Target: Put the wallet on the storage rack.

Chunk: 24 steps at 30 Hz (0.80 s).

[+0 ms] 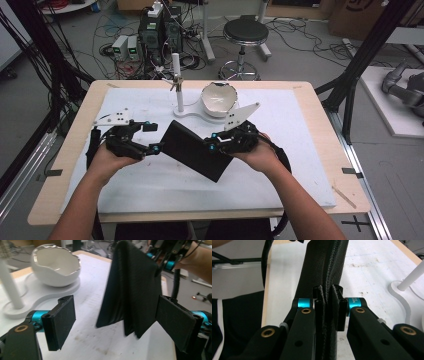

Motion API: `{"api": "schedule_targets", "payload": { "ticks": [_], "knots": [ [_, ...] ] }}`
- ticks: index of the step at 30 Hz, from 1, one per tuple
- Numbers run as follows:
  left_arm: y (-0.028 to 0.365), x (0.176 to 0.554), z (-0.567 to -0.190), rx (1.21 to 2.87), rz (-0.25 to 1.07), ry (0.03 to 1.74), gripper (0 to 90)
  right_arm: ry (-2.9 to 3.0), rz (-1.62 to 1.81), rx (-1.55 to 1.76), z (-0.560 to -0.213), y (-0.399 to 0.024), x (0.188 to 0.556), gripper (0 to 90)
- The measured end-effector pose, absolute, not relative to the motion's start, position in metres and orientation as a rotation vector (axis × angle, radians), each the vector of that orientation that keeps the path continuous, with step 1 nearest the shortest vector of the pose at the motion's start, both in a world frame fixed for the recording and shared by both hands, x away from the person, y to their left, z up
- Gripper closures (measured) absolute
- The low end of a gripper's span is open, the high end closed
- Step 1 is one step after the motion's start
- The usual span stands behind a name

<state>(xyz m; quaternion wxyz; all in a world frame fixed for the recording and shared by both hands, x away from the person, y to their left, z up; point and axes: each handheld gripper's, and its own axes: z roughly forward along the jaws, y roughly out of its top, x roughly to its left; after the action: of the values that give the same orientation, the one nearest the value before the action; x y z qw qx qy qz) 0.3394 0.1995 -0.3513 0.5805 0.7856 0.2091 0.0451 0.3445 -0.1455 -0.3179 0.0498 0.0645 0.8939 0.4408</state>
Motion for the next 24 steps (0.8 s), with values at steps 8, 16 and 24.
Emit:
{"api": "schedule_targets", "payload": {
  "ticks": [8, 16, 24],
  "knots": [
    [0.170, 0.343, -0.350, 1.896, 0.016, 0.408, 16.5, 2.727, 1.335, 0.074, -0.317, -0.146, 0.342, 83.4],
    [0.164, 0.339, -0.352, 1.947, 0.003, 0.298, 52.8, 2.723, 1.336, 0.039, -0.318, -0.149, 0.343, 83.3],
    [0.161, 0.335, -0.347, 1.946, -0.011, 0.316, 75.3, 2.704, 1.365, 0.106, -0.321, -0.156, 0.345, 79.8]
  ]
}}
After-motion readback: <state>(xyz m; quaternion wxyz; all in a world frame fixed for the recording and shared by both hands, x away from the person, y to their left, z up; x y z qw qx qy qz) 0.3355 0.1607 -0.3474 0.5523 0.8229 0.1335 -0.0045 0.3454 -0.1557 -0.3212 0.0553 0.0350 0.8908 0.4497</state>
